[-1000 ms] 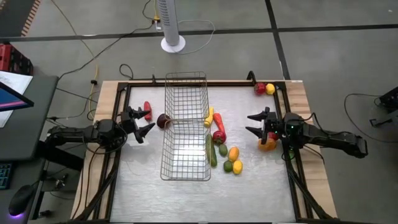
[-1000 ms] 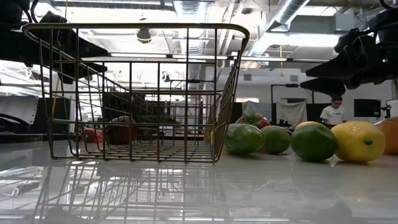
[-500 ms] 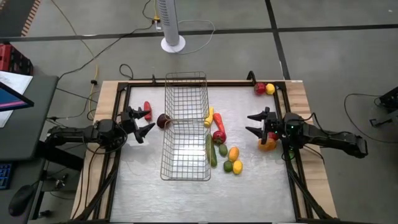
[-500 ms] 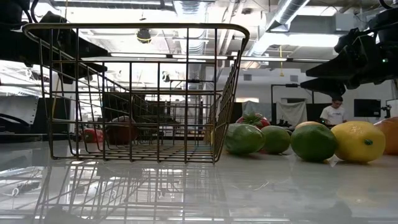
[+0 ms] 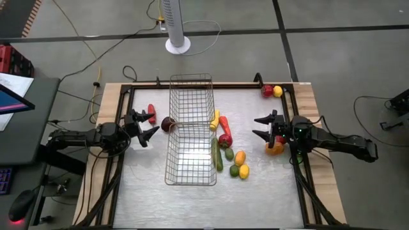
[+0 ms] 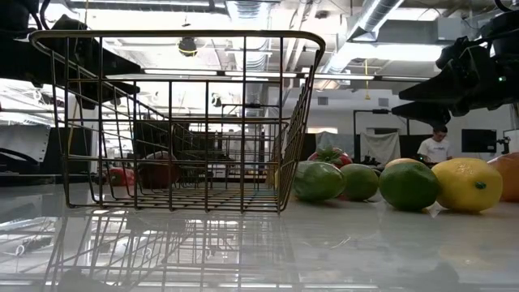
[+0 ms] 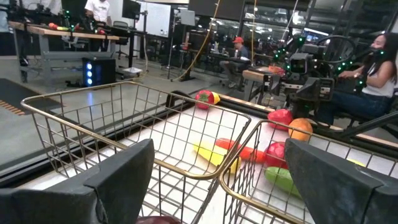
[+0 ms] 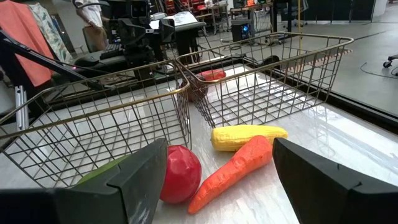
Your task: Sort produce into baskets
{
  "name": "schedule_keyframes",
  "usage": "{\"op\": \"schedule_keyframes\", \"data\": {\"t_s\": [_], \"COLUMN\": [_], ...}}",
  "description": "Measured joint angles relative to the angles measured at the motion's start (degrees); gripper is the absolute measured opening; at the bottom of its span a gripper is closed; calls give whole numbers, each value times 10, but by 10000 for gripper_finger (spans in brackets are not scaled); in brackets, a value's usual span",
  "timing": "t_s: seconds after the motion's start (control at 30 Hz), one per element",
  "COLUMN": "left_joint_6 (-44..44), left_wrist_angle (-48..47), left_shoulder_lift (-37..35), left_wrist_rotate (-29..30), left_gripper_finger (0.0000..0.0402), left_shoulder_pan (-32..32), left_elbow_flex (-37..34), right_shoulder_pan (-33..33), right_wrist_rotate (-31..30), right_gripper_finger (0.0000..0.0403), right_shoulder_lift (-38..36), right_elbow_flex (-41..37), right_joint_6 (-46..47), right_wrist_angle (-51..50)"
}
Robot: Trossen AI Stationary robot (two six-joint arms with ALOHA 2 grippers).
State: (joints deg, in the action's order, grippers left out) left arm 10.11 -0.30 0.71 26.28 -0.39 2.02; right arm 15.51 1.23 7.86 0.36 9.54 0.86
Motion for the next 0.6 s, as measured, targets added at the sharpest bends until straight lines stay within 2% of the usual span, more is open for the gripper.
{"op": "schedule_keyframes", "data": {"t_s": [0.17,0.3,0.43,0.6], "left_joint_6": [0,5,16,95], "left_wrist_angle": [0,0,1,10], "left_shoulder_lift": [0,0,0,0], "left_wrist_rotate": [0,0,0,-6], "left_gripper_finger": [345,345,345,345], "left_shoulder_pan": [0,0,0,0], "left_elbow_flex": [0,0,0,0], "right_shoulder_pan": [0,0,0,0], "right_wrist_rotate": [0,-16,-16,-17], "right_gripper_finger": [317,317,317,317], "right_shoulder_lift": [0,0,0,0], "right_elbow_flex": [0,0,0,0], "right_joint_6": [-2,-37,-18,1], "right_wrist_angle": [0,10,55,116]}}
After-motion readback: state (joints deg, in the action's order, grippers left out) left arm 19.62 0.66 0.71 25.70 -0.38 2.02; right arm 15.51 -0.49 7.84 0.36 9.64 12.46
